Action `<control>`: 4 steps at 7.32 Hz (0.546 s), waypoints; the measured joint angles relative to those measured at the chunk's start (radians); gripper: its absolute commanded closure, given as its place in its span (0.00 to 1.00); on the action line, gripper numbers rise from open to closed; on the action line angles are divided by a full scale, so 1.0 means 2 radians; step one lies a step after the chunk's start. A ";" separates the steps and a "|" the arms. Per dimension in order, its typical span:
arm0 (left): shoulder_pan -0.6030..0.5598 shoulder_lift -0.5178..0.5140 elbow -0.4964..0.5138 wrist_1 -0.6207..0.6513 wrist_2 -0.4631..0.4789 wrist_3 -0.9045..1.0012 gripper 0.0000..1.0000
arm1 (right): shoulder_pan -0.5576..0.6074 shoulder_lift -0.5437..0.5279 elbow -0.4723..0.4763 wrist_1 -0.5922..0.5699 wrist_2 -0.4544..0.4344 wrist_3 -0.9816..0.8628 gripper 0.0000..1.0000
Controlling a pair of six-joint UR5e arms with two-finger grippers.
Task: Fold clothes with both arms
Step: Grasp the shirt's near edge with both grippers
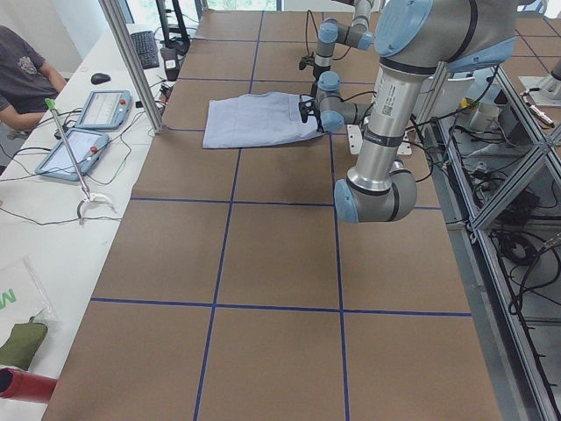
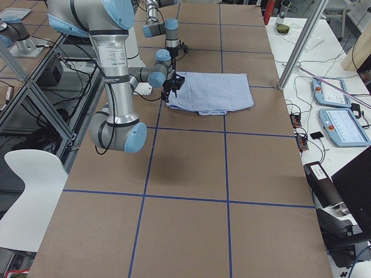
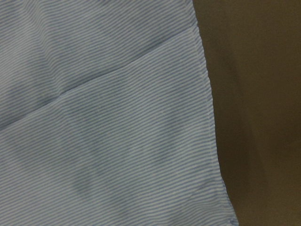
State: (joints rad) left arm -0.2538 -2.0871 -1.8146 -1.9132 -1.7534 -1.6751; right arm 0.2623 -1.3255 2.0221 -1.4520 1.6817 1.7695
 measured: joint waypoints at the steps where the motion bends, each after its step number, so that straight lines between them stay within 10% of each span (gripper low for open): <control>1: 0.000 0.000 0.000 0.000 0.000 0.000 1.00 | 0.001 0.001 -0.004 -0.001 0.000 0.000 0.00; 4: -0.001 -0.001 0.000 -0.001 0.000 0.000 1.00 | 0.005 0.001 -0.017 -0.002 0.001 0.000 0.00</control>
State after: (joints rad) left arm -0.2556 -2.0890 -1.8147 -1.9142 -1.7533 -1.6751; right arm 0.2721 -1.3237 1.9891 -1.4570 1.6831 1.7688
